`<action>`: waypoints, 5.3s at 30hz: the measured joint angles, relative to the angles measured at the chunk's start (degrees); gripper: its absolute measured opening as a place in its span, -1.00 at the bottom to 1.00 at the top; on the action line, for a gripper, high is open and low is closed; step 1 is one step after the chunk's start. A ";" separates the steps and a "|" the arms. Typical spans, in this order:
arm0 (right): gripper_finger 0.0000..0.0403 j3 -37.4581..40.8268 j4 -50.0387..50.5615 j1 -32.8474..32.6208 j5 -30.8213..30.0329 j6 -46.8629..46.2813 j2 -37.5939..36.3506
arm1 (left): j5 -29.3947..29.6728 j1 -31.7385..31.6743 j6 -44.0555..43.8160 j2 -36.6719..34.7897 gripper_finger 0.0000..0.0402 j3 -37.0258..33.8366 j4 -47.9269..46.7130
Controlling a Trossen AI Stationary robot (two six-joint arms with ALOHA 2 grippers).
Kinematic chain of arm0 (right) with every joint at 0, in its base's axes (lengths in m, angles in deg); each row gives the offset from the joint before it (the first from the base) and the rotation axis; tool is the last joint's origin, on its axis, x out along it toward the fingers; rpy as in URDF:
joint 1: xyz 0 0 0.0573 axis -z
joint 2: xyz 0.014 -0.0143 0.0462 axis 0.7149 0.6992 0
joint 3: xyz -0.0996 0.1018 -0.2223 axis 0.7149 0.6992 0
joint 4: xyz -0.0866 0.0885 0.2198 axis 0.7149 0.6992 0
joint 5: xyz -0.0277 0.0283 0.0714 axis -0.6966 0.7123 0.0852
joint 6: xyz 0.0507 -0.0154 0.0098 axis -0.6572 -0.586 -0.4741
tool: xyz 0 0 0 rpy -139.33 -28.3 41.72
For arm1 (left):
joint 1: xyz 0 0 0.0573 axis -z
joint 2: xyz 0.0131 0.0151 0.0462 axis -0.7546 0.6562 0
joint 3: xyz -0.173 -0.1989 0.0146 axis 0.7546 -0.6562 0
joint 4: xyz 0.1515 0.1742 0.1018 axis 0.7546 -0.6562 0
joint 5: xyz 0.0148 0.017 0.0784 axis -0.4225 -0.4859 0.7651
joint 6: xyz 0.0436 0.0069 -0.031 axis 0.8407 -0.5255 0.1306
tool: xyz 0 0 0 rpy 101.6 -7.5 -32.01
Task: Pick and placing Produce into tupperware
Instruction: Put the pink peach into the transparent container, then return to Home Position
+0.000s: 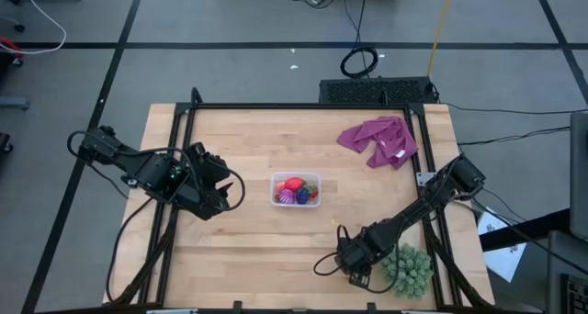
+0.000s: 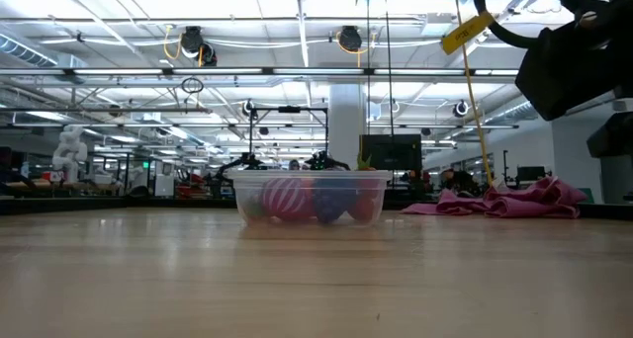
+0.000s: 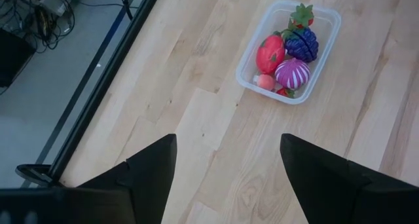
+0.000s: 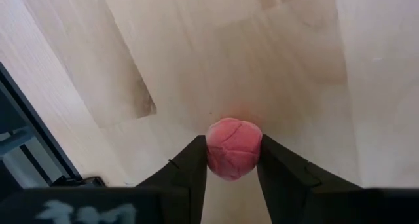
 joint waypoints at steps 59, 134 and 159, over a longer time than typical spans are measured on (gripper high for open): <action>-0.47 -25.32 -2.50 42.95 -1.68 52.55 -5.99 | 0.24 -9.36 10.84 -0.01 0.36 0.00 -2.12; -0.11 -21.66 6.50 41.15 -4.67 55.34 6.57 | 0.17 -9.55 10.93 -0.01 0.36 0.00 -1.74; -0.01 -23.91 0.44 38.19 -4.67 55.52 -10.34 | 4.69 -6.19 10.22 -9.64 0.36 2.32 -0.98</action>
